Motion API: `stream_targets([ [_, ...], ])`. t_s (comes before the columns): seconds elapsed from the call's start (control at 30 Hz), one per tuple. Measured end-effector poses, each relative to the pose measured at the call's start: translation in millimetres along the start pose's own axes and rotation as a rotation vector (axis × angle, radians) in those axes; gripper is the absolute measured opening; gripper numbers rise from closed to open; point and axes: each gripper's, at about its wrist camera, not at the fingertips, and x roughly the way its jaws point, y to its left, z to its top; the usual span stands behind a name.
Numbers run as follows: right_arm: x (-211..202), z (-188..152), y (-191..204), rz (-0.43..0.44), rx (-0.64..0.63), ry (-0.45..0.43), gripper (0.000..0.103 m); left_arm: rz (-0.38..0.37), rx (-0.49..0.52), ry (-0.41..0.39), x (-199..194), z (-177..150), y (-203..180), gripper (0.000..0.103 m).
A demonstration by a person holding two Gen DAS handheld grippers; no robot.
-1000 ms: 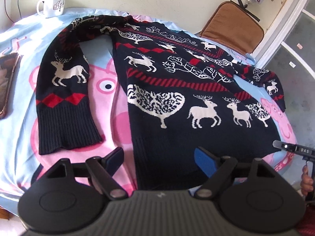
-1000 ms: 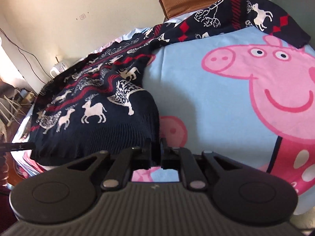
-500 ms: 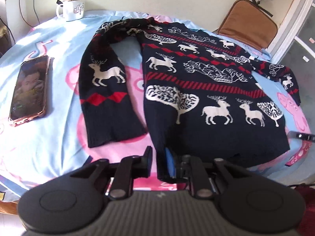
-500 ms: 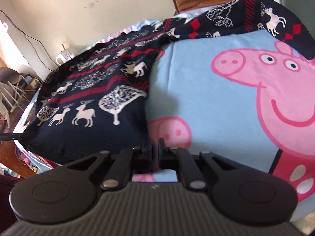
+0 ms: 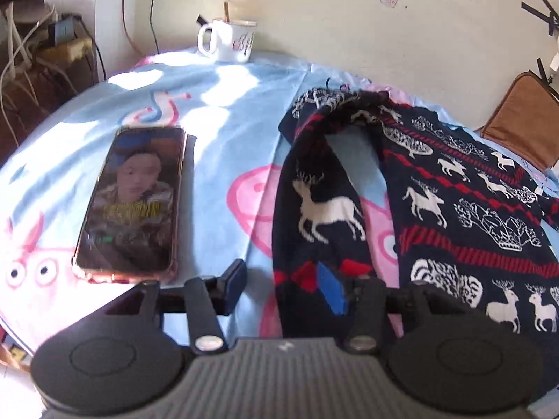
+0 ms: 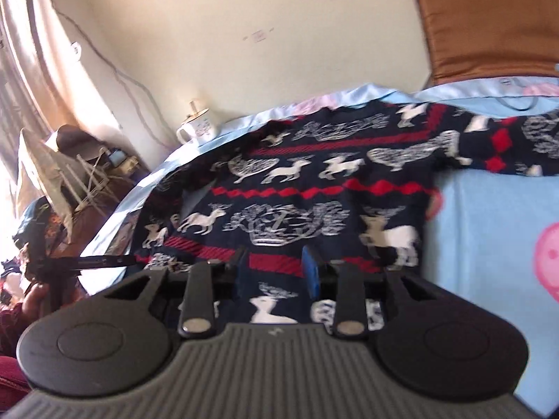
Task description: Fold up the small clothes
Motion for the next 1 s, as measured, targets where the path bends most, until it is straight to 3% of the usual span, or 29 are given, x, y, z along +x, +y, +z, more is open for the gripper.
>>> stream_targets([
  [0.03,15,6,10,0.028,-0.014,0.017,0.037,-0.03,0.022,0.015,2,1,-2,0.006],
  [0.1,53,23,37,0.098,-0.034,0.065,0.039,-0.058,0.033,-0.005,-2,2,-6,0.006],
  [0.33,145,68,95,0.286,0.008,0.207,0.059,-0.279,0.089,-0.17,-64,2,-40,0.006],
  [0.43,161,79,109,0.311,-0.008,0.229,0.064,-0.316,0.155,-0.176,-65,2,-63,0.006],
  [0.53,175,78,109,0.236,-0.029,0.291,0.069,-0.363,0.183,-0.171,-58,6,-77,0.006],
  [0.63,188,72,98,0.24,0.059,0.371,0.069,-0.375,0.197,-0.184,-53,13,-82,0.006],
  [0.83,158,90,70,0.354,0.218,0.287,0.071,-0.417,0.142,-0.228,-62,40,-54,0.006],
  [1.0,135,108,63,0.406,0.237,0.199,0.071,-0.438,0.065,-0.281,-75,73,-30,0.006],
])
